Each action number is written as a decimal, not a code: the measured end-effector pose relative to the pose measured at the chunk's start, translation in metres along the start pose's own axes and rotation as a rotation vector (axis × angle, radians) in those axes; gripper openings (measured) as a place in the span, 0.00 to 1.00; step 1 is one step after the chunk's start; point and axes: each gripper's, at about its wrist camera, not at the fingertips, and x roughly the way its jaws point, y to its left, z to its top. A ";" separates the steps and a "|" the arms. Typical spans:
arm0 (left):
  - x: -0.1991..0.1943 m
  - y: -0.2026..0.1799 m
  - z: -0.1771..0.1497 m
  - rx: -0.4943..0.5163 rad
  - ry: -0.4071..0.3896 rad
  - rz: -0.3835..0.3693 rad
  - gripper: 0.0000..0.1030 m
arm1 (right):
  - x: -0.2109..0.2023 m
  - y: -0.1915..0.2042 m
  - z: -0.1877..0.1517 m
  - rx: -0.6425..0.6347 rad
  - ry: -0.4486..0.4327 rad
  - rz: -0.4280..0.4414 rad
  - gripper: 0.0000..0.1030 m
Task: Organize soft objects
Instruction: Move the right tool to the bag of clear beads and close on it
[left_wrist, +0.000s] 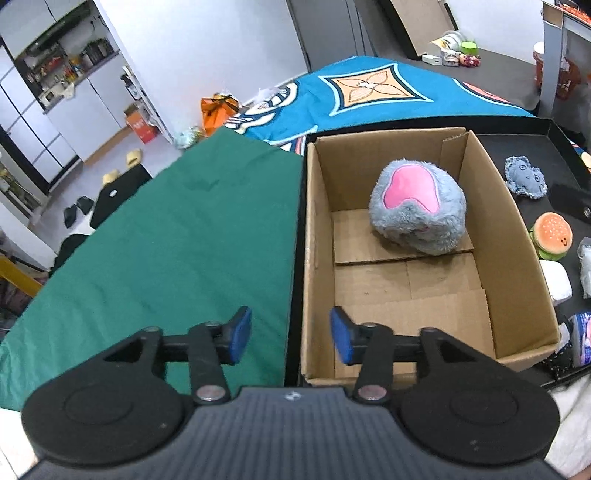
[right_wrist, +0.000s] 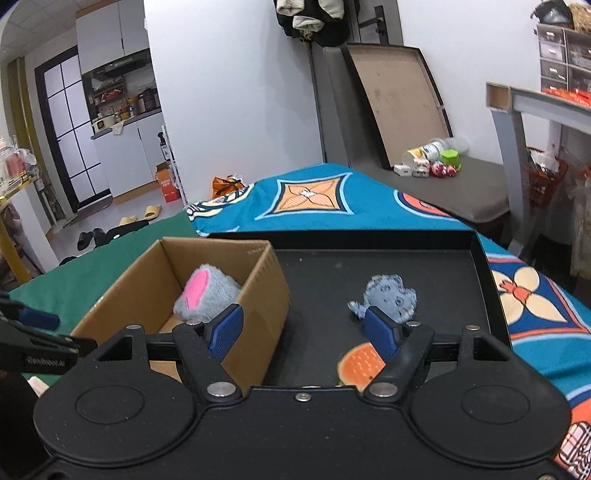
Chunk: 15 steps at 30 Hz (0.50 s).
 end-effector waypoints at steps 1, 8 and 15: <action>-0.001 -0.001 0.000 0.002 -0.005 0.008 0.55 | 0.000 -0.004 -0.001 0.003 0.003 -0.004 0.70; -0.008 -0.012 0.002 0.049 -0.059 0.073 0.78 | -0.004 -0.030 -0.012 0.038 0.025 -0.032 0.70; -0.007 -0.021 0.004 0.082 -0.065 0.098 0.80 | -0.014 -0.055 -0.023 0.094 0.081 -0.052 0.70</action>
